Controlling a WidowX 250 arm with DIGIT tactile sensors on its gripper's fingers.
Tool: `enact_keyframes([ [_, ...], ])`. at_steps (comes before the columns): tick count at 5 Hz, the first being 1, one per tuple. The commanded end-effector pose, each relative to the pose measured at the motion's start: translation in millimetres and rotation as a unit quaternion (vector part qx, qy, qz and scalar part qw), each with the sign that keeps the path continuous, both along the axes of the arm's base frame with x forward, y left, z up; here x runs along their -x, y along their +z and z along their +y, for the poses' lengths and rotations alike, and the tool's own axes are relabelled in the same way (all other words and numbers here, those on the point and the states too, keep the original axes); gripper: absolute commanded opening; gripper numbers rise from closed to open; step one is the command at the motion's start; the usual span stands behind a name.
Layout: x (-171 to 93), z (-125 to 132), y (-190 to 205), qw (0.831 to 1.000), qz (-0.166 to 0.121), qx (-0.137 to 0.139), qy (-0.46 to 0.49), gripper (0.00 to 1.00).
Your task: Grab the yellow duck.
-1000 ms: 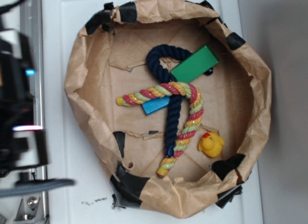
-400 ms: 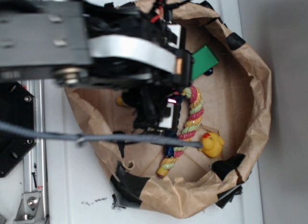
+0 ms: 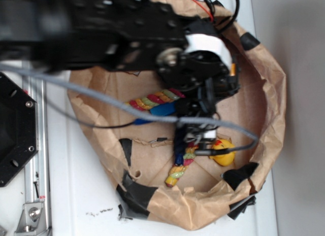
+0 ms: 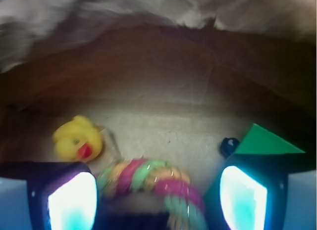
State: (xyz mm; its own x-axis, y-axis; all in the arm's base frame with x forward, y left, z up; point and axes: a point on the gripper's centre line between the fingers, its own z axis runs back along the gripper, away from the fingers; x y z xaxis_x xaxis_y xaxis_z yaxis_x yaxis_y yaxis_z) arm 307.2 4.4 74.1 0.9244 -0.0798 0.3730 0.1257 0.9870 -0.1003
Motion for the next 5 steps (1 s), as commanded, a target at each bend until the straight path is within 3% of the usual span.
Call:
enact_keyframes([
  [1, -29, -35, 10, 1.000, -0.023, 0.008, -0.008, 1.00],
  [3, -24, -53, -6, 0.999, -0.009, -0.010, -0.033, 1.00],
  [5, 4, -84, -39, 0.996, 0.004, -0.038, -0.075, 1.00],
])
